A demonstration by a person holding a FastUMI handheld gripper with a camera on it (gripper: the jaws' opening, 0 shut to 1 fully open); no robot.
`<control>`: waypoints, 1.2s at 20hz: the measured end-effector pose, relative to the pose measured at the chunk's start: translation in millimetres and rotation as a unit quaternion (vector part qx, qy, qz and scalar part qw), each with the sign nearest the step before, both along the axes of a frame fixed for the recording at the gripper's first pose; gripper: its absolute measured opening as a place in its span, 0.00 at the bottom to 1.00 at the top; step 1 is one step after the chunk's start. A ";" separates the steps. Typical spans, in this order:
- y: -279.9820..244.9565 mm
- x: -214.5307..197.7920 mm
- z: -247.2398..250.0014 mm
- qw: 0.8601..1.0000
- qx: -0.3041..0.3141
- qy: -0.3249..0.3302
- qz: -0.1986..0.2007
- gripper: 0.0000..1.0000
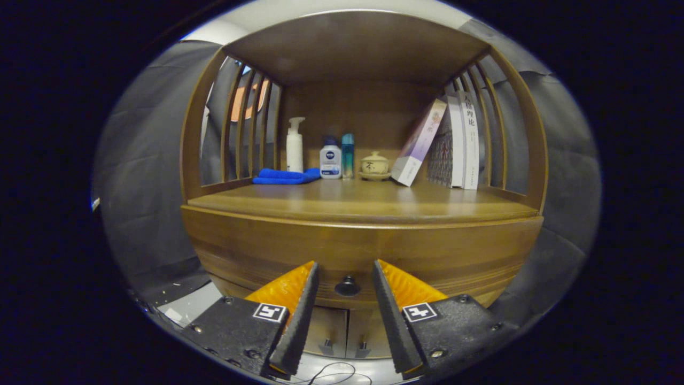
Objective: Pull open the drawer, take out the items inside it, and place them on the countertop above the cabinet.
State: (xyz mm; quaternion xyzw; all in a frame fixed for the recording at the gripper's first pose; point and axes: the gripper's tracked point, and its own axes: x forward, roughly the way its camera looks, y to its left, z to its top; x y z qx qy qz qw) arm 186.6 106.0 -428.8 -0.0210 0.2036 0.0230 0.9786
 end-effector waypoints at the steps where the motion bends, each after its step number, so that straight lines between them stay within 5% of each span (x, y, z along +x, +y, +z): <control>1: -3.3 -0.5 -5.5 1.000 -0.004 0.004 -0.005 0.64; 10: -0.7 6.8 -22.4 0.999 -0.023 0.000 -0.024 0.33; 24: -1.1 2.8 -24.1 0.999 -0.014 0.022 -0.035 0.22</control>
